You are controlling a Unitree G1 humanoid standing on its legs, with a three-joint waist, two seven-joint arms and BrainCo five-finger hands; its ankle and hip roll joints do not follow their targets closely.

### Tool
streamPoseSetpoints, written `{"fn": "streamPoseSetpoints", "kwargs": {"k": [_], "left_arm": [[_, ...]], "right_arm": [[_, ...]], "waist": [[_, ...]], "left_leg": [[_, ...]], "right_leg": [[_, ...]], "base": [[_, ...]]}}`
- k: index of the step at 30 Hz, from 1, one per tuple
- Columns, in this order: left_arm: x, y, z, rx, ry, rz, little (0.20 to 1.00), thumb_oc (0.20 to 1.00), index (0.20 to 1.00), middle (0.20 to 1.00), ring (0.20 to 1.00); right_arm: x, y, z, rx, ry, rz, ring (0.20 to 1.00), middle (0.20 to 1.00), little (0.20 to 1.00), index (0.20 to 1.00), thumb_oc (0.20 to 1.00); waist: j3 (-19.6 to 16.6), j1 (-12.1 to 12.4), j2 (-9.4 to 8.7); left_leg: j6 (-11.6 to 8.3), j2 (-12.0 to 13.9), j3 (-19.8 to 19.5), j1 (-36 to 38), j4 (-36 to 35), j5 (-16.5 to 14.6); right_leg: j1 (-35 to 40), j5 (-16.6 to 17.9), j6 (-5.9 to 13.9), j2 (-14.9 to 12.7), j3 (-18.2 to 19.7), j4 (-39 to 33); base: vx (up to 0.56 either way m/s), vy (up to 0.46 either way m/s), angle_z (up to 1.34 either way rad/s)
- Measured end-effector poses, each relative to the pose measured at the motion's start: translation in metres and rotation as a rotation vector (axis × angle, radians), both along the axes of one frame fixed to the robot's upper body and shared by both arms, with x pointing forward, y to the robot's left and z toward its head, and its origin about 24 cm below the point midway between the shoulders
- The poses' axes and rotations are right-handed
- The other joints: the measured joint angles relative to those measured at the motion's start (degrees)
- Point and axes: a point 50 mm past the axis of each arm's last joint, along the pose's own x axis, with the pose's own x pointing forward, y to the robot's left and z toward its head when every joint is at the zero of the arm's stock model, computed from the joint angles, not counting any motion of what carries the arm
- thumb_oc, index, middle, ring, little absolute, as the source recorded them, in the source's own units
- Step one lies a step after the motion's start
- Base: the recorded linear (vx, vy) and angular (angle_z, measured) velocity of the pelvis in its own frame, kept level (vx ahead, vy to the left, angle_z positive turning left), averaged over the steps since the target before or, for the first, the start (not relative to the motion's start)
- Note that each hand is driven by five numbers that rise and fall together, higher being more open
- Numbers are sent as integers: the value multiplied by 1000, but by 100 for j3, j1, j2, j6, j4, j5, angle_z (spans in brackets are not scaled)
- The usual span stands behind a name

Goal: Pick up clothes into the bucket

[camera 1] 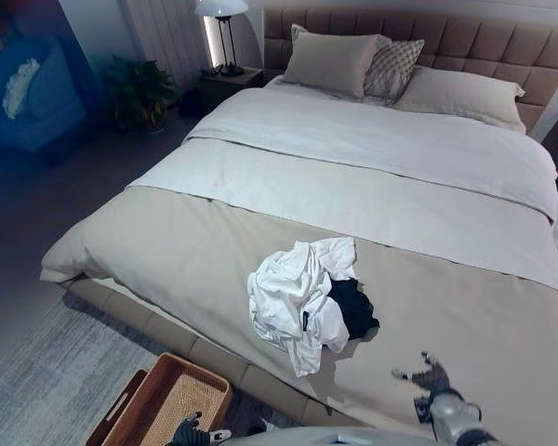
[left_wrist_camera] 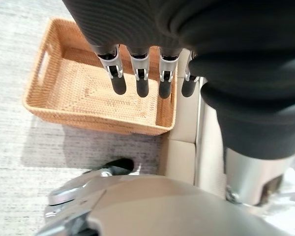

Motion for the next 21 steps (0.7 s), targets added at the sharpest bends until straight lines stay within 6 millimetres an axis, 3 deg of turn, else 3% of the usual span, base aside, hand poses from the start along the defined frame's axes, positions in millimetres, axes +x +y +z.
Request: {"fn": "streamPoseSetpoints", "kwargs": {"k": [2,6,9,11,12,15,17,21], "left_arm": [[15,0,4,16,-50,0,1000,1000,1000,1000,1000],[32,0,9,41,-114,11,1000,1000,1000,1000,1000],[39,-1,11,52,-145,17,1000,1000,1000,1000,1000],[53,-3,15,56,-188,34,1000,1000,1000,1000,1000],[57,-4,16,60,-198,25,1000,1000,1000,1000,1000],[73,-6,23,72,-265,-14,1000,1000,1000,1000,1000],[93,-10,32,67,-336,-40,1000,1000,1000,1000,1000],[119,-18,43,53,-413,-70,1000,1000,1000,1000,1000]], "right_arm": [[45,-2,33,-97,-144,52,1000,1000,1000,1000,1000],[115,24,92,-199,-376,152,1000,1000,1000,1000,1000],[137,49,116,-253,-476,265,1000,1000,1000,1000,1000],[158,70,148,-329,-598,365,1000,1000,1000,1000,1000],[162,75,155,-354,-619,390,1000,1000,1000,1000,1000],[180,105,193,-580,-729,604,1000,1000,1000,1000,1000],[191,111,222,-744,-788,691,1000,1000,1000,1000,1000],[206,107,244,-1128,-686,867,1000,1000,1000,1000,1000]], "waist": [[227,73,16],[617,162,47],[711,287,37],[892,378,58],[944,397,55],[1144,501,57],[1357,531,66],[1575,692,57]], "left_leg": [[6,-2,-1,-238,134,4],[28,11,-22,-613,329,22],[29,-26,-27,-707,346,22],[41,-32,-21,-940,419,31],[63,-44,-41,-983,429,47],[96,-88,-47,-1246,487,71],[143,-129,-70,-1472,545,108],[176,-205,-114,-1809,643,149]], "right_leg": [[-224,32,9,3,7,89],[-589,52,-4,-12,16,308],[-715,51,-2,-37,12,351],[-926,57,0,-59,24,447],[-986,57,0,-70,16,497],[-1299,46,12,-138,3,670],[-1536,45,13,-180,-16,781],[-1899,5,69,-278,-65,1009]], "base": [[-117,65,-2],[-61,54,1],[-70,54,0],[-50,64,-1],[-42,60,7],[-61,52,3],[-38,48,8],[-62,49,9]]}}
